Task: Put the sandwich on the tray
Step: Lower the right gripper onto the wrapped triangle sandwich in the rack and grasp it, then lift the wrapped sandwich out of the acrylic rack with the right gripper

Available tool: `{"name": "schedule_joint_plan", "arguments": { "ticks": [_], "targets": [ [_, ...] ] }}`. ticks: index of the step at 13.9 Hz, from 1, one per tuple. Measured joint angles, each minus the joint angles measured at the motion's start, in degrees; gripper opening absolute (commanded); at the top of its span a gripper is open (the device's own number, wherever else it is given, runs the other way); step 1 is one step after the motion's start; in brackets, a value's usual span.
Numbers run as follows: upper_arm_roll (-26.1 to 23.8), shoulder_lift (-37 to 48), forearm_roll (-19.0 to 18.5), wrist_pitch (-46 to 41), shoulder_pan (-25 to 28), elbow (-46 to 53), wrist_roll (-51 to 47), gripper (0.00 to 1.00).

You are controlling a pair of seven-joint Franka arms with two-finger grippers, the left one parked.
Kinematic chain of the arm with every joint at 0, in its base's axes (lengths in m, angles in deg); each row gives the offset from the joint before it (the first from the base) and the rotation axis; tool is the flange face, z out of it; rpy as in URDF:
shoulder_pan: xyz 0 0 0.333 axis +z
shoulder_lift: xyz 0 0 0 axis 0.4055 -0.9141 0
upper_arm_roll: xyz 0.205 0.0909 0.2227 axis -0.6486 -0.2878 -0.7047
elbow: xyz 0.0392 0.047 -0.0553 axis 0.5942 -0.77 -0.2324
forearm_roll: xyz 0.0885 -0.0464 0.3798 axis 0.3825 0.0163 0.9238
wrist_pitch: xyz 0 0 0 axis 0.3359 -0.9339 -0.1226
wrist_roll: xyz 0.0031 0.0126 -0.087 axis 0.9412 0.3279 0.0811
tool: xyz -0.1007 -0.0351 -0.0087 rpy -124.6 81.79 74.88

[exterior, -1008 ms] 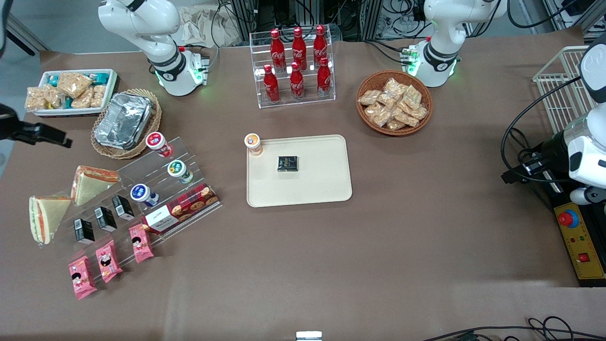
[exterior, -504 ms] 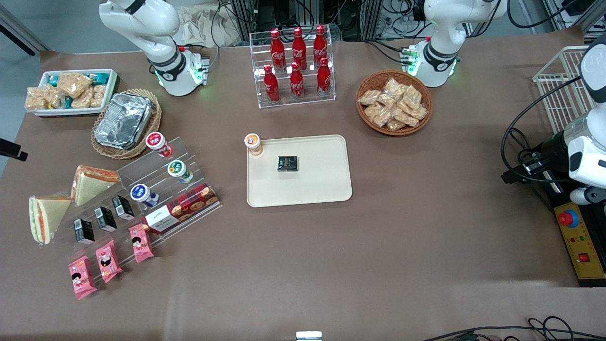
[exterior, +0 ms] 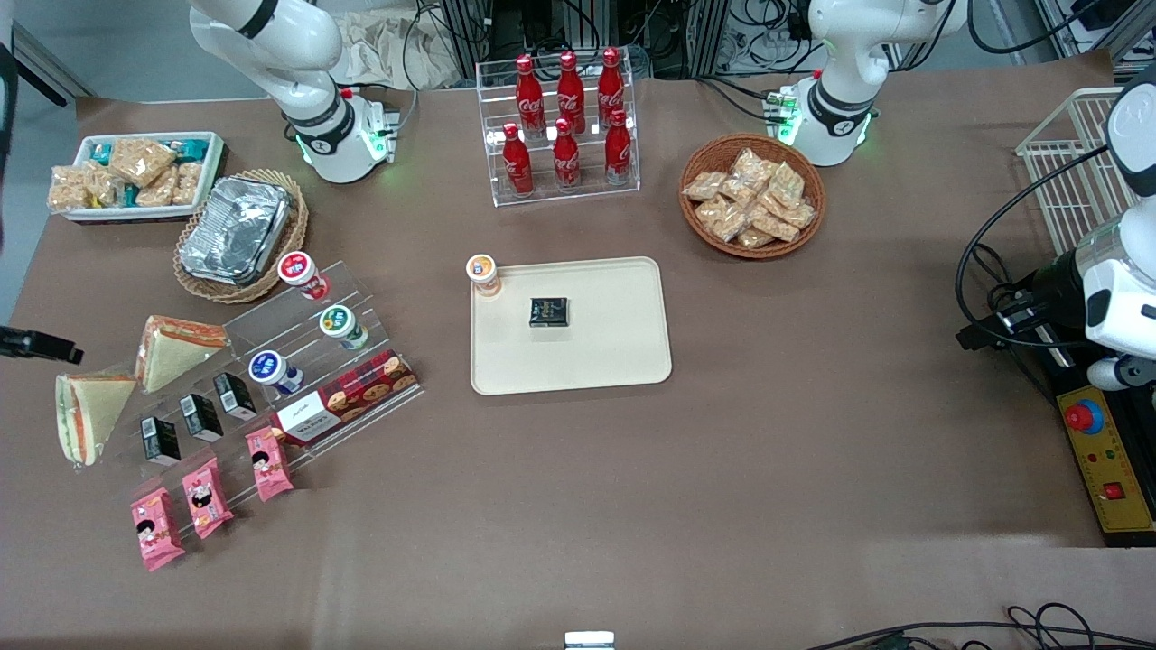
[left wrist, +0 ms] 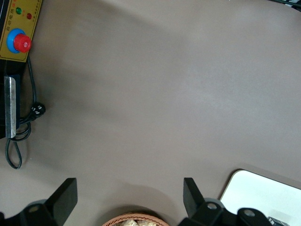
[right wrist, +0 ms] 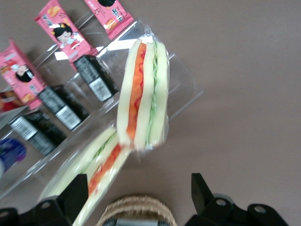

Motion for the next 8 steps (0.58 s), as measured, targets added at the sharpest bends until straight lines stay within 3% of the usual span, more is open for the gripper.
{"name": "schedule_joint_plan", "arguments": {
  "ticks": [6, 8],
  "targets": [
    [0.0, -1.0, 0.0, 10.0, 0.0, -6.8, 0.0, 0.97],
    [0.0, -1.8, 0.0, 11.4, 0.0, -7.3, 0.0, 0.84]
  ]
}}
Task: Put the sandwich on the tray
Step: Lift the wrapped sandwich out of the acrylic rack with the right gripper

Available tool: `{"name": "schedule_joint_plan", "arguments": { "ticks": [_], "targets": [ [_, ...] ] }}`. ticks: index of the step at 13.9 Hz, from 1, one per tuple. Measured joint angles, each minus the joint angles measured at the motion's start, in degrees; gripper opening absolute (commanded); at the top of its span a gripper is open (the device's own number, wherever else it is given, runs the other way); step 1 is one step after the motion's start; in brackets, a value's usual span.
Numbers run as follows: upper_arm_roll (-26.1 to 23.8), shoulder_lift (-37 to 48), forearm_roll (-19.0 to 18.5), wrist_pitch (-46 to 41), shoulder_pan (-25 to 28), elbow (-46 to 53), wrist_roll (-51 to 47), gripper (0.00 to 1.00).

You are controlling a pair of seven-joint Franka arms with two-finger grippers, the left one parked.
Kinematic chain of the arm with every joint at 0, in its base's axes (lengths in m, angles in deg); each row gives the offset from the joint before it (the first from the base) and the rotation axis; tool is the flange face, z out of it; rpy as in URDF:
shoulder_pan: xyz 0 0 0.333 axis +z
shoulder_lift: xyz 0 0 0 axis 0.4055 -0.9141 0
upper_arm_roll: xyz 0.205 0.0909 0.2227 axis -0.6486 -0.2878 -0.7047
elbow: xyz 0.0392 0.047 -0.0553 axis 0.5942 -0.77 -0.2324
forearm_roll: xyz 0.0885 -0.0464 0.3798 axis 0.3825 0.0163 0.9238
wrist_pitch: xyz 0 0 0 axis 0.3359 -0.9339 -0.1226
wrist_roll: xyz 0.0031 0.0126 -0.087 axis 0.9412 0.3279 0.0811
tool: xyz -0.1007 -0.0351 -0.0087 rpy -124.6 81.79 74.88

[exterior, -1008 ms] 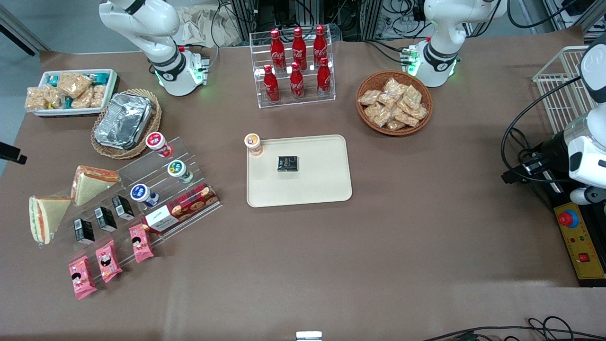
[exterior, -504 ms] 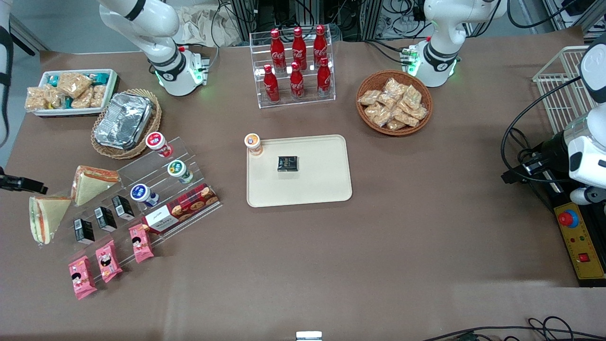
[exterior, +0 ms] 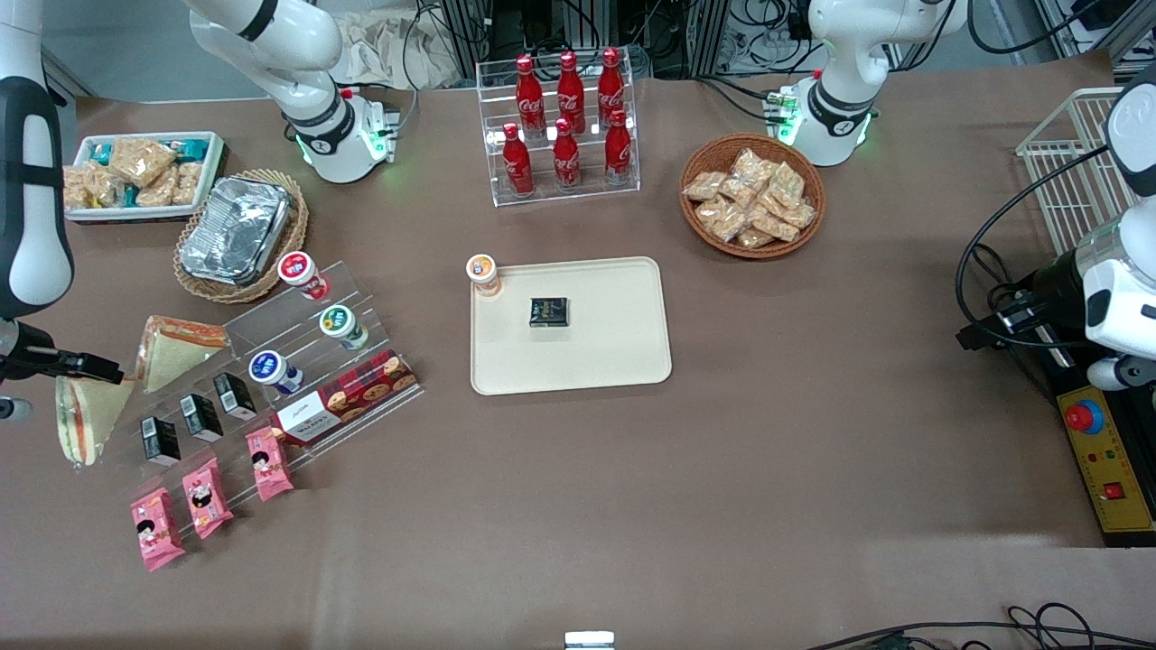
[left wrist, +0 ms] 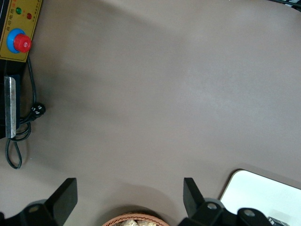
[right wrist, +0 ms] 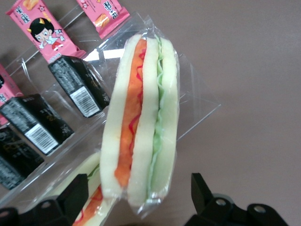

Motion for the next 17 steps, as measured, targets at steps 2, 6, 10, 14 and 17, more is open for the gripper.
{"name": "schedule_joint_plan", "arguments": {
  "ticks": [2, 6, 10, 14, 17],
  "targets": [
    [0.0, -0.8, 0.0, 1.1, 0.0, -0.1, 0.0, 0.50],
    [0.1, -1.3, 0.0, 1.6, -0.2, -0.1, 0.2, 0.07],
    [0.1, -1.3, 0.0, 1.8, -0.2, 0.0, 0.3, 0.00],
    [0.2, -1.2, -0.2, 1.7, -0.2, 1.1, 2.8, 0.00],
    [1.1, 0.3, -0.3, -4.0, -0.3, 5.8, 4.8, 0.00]
  ]
}}
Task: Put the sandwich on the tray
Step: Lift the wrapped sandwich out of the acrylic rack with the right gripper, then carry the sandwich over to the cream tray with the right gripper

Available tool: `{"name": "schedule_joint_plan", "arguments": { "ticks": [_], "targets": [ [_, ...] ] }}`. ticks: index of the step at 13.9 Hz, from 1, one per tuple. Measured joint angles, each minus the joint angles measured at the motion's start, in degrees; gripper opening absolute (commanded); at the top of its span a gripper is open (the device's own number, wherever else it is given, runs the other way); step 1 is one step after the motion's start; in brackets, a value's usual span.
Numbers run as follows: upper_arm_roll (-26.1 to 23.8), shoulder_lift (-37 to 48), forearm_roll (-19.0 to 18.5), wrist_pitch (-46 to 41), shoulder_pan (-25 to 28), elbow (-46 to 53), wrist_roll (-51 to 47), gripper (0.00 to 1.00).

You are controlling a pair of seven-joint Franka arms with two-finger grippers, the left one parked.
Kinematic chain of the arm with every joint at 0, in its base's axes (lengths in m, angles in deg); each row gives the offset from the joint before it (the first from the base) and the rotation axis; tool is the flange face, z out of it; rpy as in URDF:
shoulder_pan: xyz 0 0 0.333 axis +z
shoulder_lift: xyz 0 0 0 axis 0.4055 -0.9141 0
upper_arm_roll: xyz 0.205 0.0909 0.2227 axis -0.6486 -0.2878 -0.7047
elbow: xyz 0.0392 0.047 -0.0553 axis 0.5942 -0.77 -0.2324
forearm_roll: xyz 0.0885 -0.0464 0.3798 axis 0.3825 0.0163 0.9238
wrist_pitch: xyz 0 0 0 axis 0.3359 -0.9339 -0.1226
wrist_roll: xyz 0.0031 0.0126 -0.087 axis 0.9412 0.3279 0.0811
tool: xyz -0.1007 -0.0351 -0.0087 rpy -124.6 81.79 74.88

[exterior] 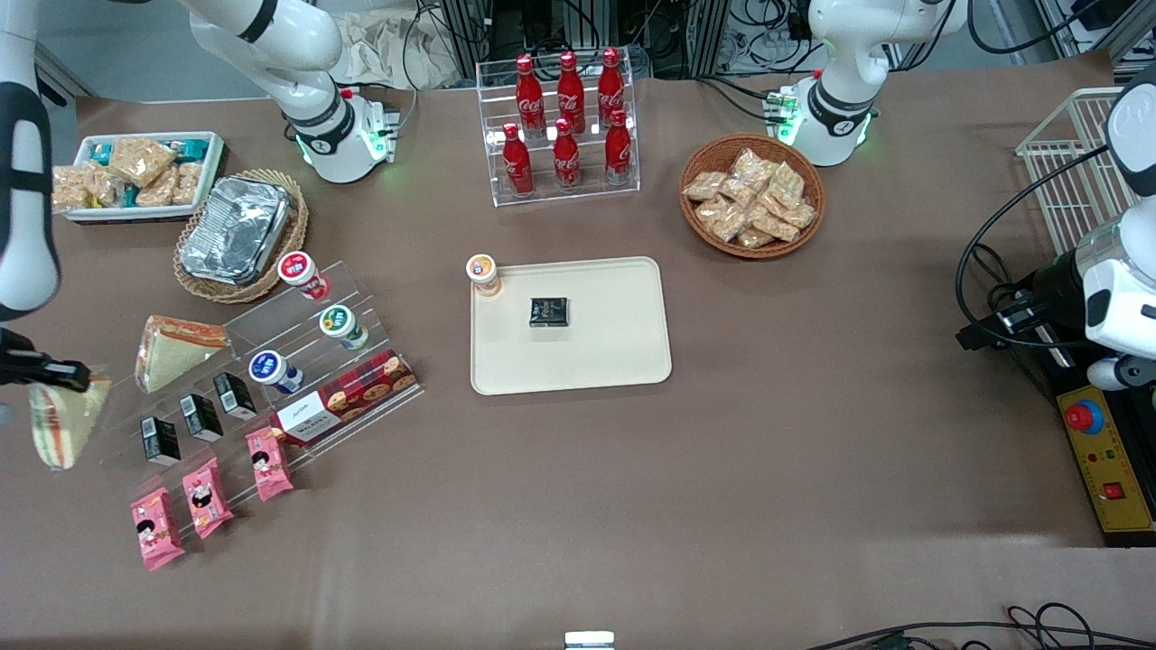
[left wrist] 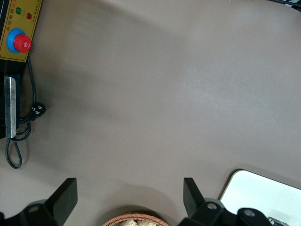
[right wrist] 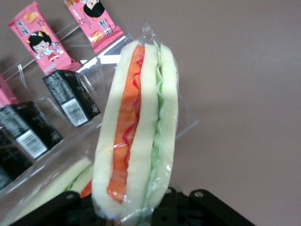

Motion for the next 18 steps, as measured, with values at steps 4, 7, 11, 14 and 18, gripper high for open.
{"name": "schedule_joint_plan", "arguments": {
  "ticks": [4, 7, 11, 14, 18],
  "targets": [
    [-2.2, 2.4, -1.9, -9.2, 1.3, 7.3, 6.4, 0.00],
    [-3.1, 2.9, -2.0, -11.8, 5.4, 8.6, 11.4, 0.00],
    [-4.0, 3.2, -2.0, -13.1, 13.2, 9.1, 16.5, 0.00],
    [-4.5, 3.9, -2.1, -13.6, 20.2, 9.2, 17.3, 0.00],
    [-4.6, 4.4, -2.0, -13.8, 30.7, 9.2, 17.1, 0.00]
  ]
}}
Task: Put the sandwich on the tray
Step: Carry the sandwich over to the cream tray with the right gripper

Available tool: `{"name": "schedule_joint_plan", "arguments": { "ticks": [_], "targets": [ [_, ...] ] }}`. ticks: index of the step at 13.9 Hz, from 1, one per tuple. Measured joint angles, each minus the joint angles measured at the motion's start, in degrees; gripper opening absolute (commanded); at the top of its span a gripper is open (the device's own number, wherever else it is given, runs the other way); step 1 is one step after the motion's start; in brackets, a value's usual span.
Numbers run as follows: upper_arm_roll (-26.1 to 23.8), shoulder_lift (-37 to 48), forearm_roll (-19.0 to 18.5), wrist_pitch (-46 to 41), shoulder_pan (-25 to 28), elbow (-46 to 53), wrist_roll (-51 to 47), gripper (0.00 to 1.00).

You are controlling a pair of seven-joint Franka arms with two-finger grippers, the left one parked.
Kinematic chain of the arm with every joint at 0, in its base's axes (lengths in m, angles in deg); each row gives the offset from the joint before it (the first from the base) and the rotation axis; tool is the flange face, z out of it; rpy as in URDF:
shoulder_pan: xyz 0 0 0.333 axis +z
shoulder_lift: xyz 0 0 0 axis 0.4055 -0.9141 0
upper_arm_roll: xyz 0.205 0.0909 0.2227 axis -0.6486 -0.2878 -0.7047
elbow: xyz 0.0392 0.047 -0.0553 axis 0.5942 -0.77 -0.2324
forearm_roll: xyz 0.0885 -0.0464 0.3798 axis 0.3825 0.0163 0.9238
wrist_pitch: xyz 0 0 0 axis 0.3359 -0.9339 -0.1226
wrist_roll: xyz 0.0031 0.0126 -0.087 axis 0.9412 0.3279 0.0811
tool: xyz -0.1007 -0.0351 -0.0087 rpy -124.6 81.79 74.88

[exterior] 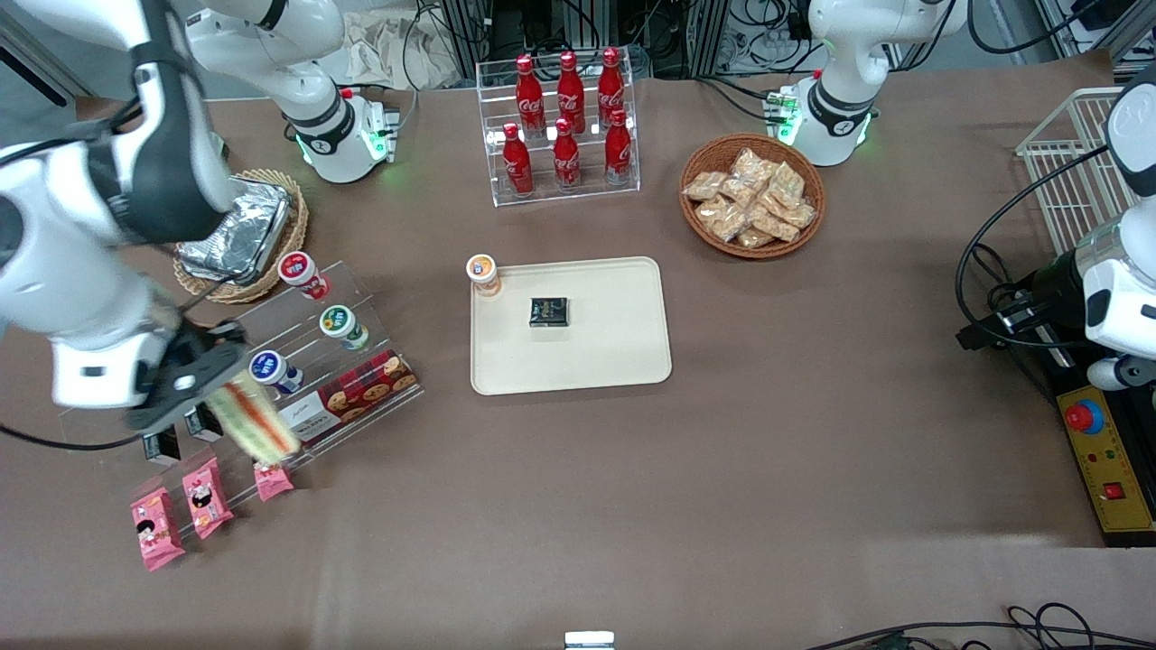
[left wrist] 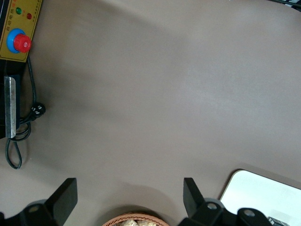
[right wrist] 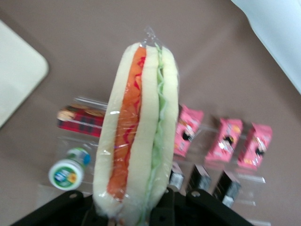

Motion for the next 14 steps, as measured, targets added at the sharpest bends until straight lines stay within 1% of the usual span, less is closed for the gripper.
{"name": "schedule_joint_plan", "arguments": {
  "ticks": [2, 4, 6, 9, 14],
  "targets": [
    [0.0, -0.1, 0.3, 0.5, 4.8, 0.0, -0.3, 0.00],
    [-0.1, -0.8, 1.5, 1.7, 8.7, 0.0, -0.3, 0.00],
    [-0.2, -2.5, 4.1, 4.1, 12.3, -0.1, -0.3, 0.00],
    [-0.3, -6.3, 7.5, 10.6, 16.8, -0.3, 1.4, 0.00],
    [-0.3, -13.9, 7.9, 20.6, 23.4, -0.7, 8.6, 0.00]
  ]
}}
